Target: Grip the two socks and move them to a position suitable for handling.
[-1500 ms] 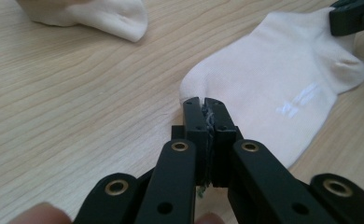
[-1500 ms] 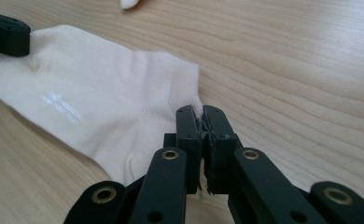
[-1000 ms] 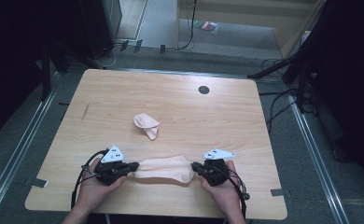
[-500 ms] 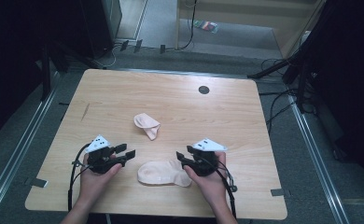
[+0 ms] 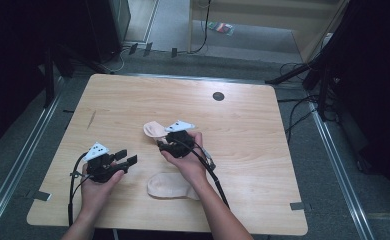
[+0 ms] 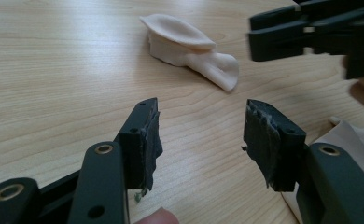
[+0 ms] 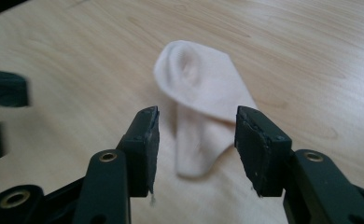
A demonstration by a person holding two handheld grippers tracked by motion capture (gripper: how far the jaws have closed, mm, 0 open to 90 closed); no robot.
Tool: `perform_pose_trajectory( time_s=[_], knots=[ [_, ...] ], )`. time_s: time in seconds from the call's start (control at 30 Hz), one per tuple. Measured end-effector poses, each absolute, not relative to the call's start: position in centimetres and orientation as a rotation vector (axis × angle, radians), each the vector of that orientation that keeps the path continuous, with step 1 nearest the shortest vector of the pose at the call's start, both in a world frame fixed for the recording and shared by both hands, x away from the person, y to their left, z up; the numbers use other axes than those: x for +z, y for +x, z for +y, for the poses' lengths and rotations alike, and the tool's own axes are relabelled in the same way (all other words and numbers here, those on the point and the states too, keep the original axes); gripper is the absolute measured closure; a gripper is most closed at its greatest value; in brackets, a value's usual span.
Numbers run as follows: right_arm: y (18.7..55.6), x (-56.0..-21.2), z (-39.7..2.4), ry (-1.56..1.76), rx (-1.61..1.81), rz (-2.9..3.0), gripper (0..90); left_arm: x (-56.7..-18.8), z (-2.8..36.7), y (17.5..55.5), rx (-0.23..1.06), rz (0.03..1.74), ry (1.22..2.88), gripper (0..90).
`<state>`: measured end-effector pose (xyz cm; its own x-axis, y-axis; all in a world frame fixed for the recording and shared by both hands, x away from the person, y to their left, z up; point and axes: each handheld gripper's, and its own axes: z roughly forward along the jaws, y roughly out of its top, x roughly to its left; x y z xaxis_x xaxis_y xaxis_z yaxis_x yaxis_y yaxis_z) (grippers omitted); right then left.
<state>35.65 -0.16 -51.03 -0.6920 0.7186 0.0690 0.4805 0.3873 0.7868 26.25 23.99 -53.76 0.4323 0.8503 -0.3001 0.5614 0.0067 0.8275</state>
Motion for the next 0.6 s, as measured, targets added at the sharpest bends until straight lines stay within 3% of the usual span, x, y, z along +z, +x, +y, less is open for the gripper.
perform_pose_trajectory(
  time_s=[0.27,0.43,0.6],
  knots=[
    [38.4,-53.0,2.6,0.953,1.104,2.416,50.2,-53.9,23.7,26.4,0.342,1.242,1.685,47.7],
    [38.8,-53.1,2.7,1.02,1.053,2.418,83.6,-54.0,23.5,26.5,0.343,1.24,1.691,48.3],
    [37.9,-50.9,1.2,1.086,1.203,2.371,84.5,-54.0,23.4,26.5,0.336,1.24,1.693,48.5]
  ],
)
